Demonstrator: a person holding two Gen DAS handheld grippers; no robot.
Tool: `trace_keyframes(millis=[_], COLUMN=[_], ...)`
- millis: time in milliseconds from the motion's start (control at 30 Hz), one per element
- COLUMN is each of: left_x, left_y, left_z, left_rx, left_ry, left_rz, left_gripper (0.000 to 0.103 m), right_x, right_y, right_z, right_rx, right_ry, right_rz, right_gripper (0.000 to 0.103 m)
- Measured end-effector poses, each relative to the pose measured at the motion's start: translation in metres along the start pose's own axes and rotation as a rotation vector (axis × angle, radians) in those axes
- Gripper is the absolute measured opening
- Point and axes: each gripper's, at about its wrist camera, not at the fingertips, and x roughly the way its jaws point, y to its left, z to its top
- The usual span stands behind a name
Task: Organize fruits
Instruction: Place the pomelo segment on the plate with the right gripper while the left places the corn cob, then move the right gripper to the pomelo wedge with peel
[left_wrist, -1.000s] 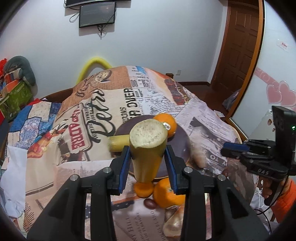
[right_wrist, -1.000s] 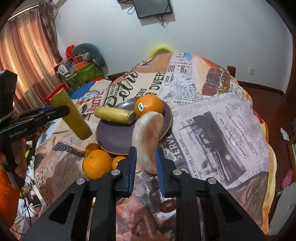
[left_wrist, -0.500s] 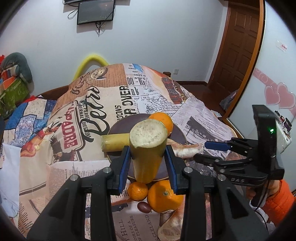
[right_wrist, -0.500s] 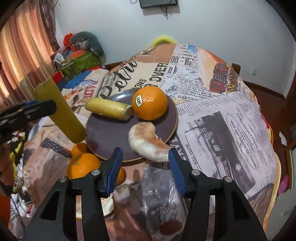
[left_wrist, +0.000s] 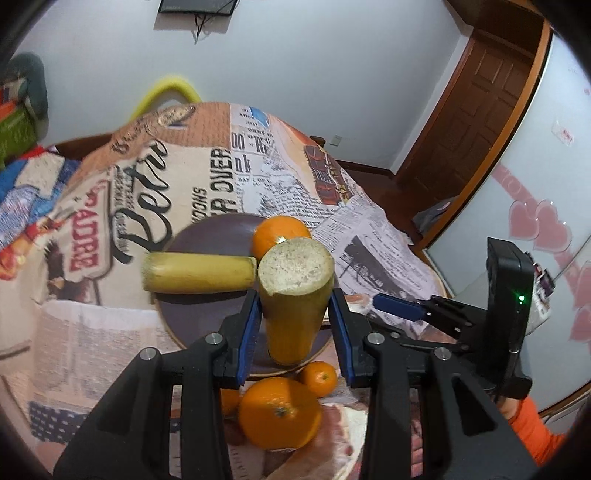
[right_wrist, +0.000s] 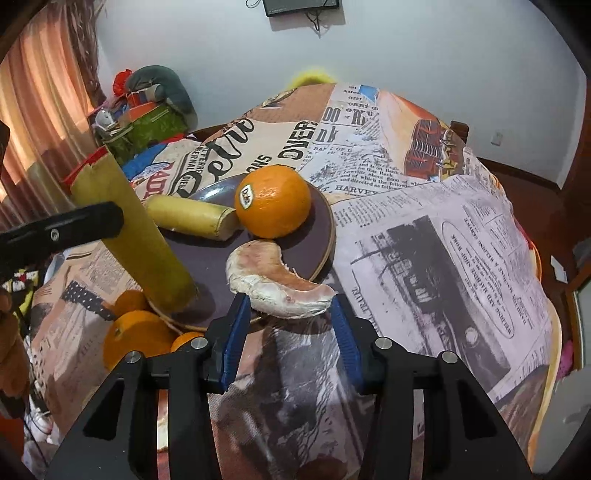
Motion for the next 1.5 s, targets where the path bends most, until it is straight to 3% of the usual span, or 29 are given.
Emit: trace_keyframes(millis=[300, 433, 500, 567, 667, 833, 1167, 1500], left_x=[0.013, 0.012, 0.015, 0.017, 0.028, 0.045, 0.006, -0.04], left_y=[0.022, 0.019, 0.022, 0.026, 0.034, 0.047, 0.022, 0.021], left_z=[-0.002, -0.001, -0.002, -0.001, -0.002, -0.012, -0.012, -0.049], left_rx=[-0.099, -0.05, -0.044, -0.044, -0.056, -0.106, -0.018, 0.053], left_ry=[0.011, 0.006, 0.019, 0.028, 0.085, 0.166, 0.098, 0.102], left_rz=[0.007, 0.123, 0.145, 0.154, 0.185, 0.172, 0.187, 0.234], left_gripper=[0.037, 0.041, 0.042, 0.044, 0.055, 0.056, 0.057, 0.057], right_x=[0.006, -0.002, -0.006, -0.011, -0.016, -0.025, -0.04, -0.064], right_y=[0.002, 0.004, 0.005, 0.007, 0.008, 0.008, 0.014, 0.033], right_z=[0.004, 0.003, 0.001, 0.0, -0.004, -0.01, -0.014, -0.03], right_rx=[-0.04, -0.041, -0.046, -0.054, -0.049, -0.04, -0.036, -0.06], right_ry=[0.015, 0.005, -0.003, -0.014, -0.016, -0.025, -0.042, -0.054], right_rz=[-0.018, -0.009, -0.011, -0.017, -0.005, 0.002, -0.004, -0.005], right_gripper=[0.043, 0.048, 0.055, 0.056, 0.057, 0.057, 0.057, 0.058])
